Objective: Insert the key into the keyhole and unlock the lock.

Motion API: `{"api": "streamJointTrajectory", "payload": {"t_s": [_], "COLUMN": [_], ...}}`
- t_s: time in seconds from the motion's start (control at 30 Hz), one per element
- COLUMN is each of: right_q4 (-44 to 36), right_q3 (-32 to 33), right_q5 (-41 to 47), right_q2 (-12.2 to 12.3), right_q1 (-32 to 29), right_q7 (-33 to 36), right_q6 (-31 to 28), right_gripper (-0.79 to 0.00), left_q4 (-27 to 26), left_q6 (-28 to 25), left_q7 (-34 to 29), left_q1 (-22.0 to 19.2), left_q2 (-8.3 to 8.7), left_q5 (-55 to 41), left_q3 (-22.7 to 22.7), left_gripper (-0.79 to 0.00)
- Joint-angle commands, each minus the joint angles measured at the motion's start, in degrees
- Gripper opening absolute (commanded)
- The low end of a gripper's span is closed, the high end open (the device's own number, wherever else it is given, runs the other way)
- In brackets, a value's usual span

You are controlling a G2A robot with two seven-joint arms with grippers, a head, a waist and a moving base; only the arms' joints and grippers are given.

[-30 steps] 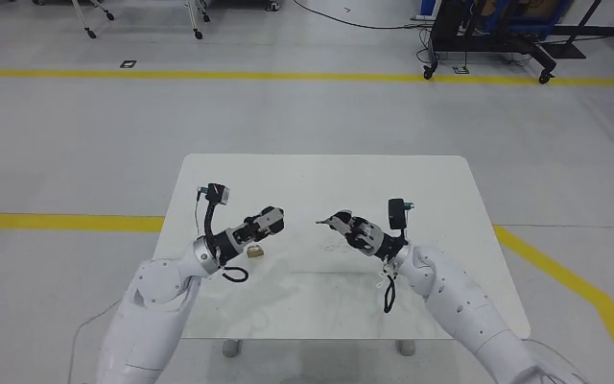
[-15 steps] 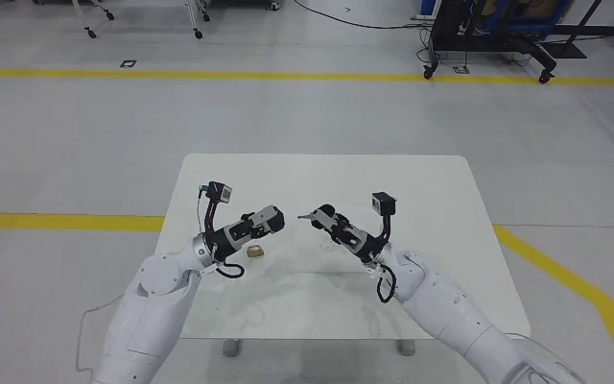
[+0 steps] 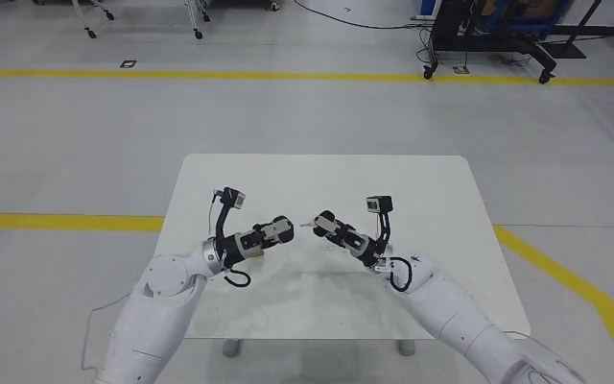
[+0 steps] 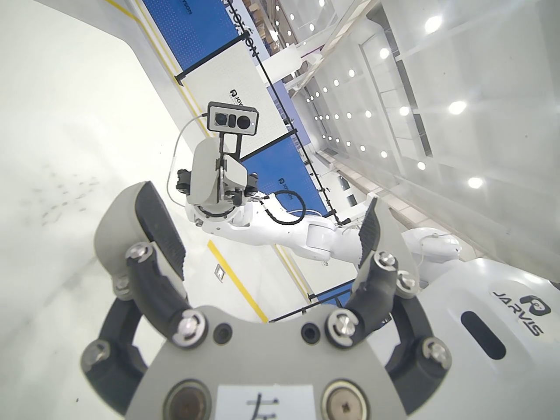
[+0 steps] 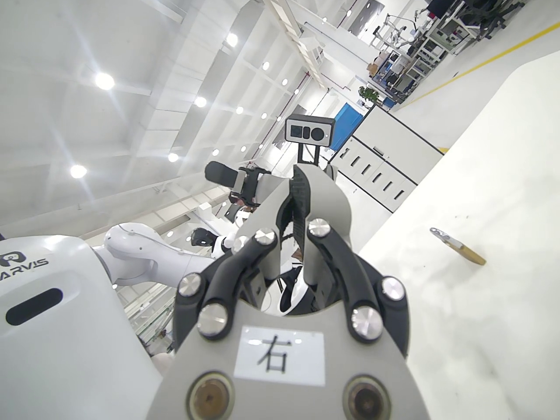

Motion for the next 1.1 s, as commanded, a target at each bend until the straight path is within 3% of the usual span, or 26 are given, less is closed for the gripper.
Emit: {"api": "streamJointTrajectory", "payload": {"t_s": [0.0,0.13,0.23,0.37,0.63,0.8,1.07], "right_q4": [0.0,0.0,0.0,0.0,0.0,0.0,-2.0], "right_q3": [0.0,0.0,0.0,0.0,0.0,0.0,0.9], "right_q5": [0.0,0.0,0.0,0.0,0.0,0.0,-3.1], "right_q2": [0.0,0.0,0.0,0.0,0.0,0.0,0.1], "right_q1": [0.0,0.0,0.0,0.0,0.0,0.0,-1.1], "right_q7": [-0.1,-0.1,-0.1,-0.1,-0.1,-0.1,-0.1], "right_q6": [0.0,0.0,0.0,0.0,0.0,0.0,3.3], "right_gripper": [-0.785,-0.785,-0.785,-0.785,-0.785,-0.785,-0.785], "left_q4": [0.1,0.0,0.1,0.1,-0.1,0.0,0.2], "left_q6": [-0.3,-0.5,-0.4,-0.3,-1.0,-1.3,-1.3], "left_q7": [0.6,1.5,2.0,2.7,5.3,7.0,7.5], "left_q1": [-0.1,-0.2,-0.3,-0.4,-0.3,-0.3,-0.6], "left_q2": [0.06,0.03,0.05,0.09,0.19,0.16,0.27], "left_q5": [2.6,4.2,4.4,5.5,8.8,9.2,9.3], "left_q3": [0.3,1.4,1.8,2.3,2.9,3.3,3.7], "left_gripper": [-0.043,-0.237,-0.231,-0.397,-0.459,-0.573,-0.570]}}
